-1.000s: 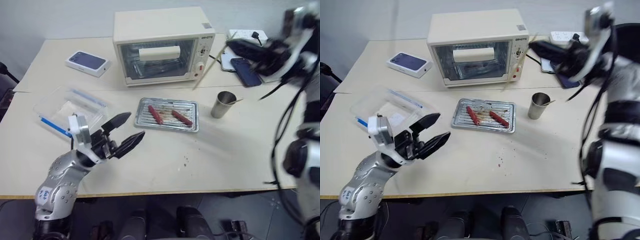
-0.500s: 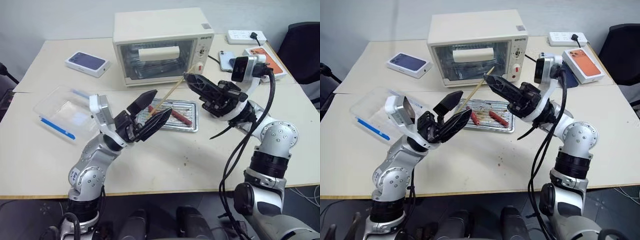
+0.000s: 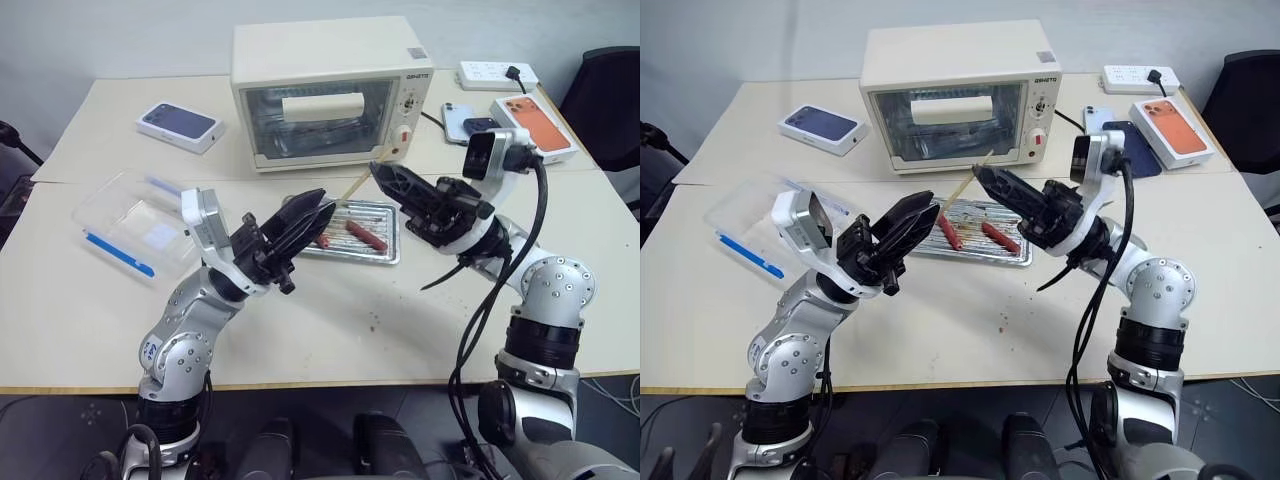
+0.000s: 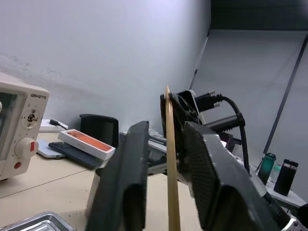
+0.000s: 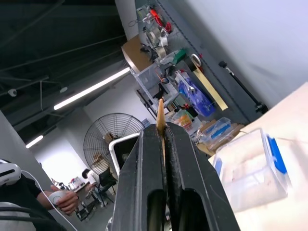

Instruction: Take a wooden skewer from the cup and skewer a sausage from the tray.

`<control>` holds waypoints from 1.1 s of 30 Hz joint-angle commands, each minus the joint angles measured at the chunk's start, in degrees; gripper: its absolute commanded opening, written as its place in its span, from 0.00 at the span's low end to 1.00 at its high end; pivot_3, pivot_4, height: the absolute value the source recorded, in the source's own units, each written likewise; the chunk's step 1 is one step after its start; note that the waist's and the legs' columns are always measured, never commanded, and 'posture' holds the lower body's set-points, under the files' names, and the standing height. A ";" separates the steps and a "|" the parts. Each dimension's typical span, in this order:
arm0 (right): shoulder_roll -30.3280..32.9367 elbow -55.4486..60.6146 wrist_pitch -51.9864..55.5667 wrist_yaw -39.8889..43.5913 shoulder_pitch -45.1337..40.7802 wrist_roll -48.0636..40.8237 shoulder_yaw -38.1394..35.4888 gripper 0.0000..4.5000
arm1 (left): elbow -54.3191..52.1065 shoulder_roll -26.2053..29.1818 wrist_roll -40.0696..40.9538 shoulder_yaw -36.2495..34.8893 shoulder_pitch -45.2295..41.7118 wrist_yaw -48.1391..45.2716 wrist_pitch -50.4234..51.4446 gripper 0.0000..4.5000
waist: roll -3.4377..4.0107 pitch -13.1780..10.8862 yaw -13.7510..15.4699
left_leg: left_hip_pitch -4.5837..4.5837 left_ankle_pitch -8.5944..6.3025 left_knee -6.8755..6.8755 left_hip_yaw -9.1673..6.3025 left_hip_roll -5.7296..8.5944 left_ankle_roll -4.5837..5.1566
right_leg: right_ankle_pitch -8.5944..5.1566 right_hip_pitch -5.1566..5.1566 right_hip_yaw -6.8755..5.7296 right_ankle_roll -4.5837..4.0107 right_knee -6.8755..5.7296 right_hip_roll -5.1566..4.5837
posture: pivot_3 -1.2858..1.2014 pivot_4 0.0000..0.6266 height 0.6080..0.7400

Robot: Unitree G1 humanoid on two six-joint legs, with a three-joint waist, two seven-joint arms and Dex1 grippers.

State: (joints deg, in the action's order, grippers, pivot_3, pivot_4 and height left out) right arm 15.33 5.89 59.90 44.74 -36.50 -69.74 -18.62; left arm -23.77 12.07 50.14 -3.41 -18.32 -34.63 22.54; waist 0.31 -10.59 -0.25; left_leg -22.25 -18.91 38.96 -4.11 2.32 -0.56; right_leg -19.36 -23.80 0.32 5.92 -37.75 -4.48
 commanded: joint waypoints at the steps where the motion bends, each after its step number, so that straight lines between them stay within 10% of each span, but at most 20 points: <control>1: -0.02 3.85 -1.66 0.36 0.63 -2.74 0.47 0.00 | -1.12 0.14 -0.11 -0.26 -0.93 -0.10 -0.68 0.01 | 0.00 0.00 -0.04 | 0.00 0.00 -0.01 0.00 0.00 0.00 | 0.00 0.00 0.00 0.00 0.00 0.00 | 0.52 0.24 1.00; 9: 0.12 4.62 -3.08 -1.52 0.66 -4.19 1.80 0.00 | -1.00 0.50 1.31 -0.68 -0.89 1.39 1.32 0.01 | 0.00 0.00 -0.01 | 0.00 0.00 -0.01 0.00 0.00 0.00 | 0.00 0.00 0.00 0.00 0.02 0.00 | 0.52 0.24 1.00; 19: -0.96 5.38 -4.33 -7.50 -2.77 -6.36 3.33 0.00 | -0.61 2.79 1.63 -0.22 -0.97 -1.34 3.53 0.49 | 0.00 0.00 -0.02 | 0.00 0.00 -0.02 -0.01 -0.01 0.00 | 0.00 0.00 0.00 0.00 0.03 0.00 | 0.52 0.24 1.00; 33: -2.56 4.97 -8.25 -10.44 -3.65 -6.90 4.55 0.00 | 0.09 0.21 -0.76 0.39 -0.30 -1.96 0.71 0.49 | 0.00 0.00 -0.02 | 0.00 0.00 -0.01 -0.01 0.00 0.00 | 0.00 0.00 0.00 0.00 0.04 -0.01 | 0.52 0.24 1.00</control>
State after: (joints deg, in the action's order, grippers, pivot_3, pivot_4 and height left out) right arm 13.43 8.95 52.93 34.84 -39.15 -74.97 -13.89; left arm -23.51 13.02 50.19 -3.33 -18.45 -36.39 25.04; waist 0.31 -10.59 -0.27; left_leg -22.25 -18.91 38.95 -4.12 2.32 -0.56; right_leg -19.36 -23.80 0.32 5.92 -37.71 -4.49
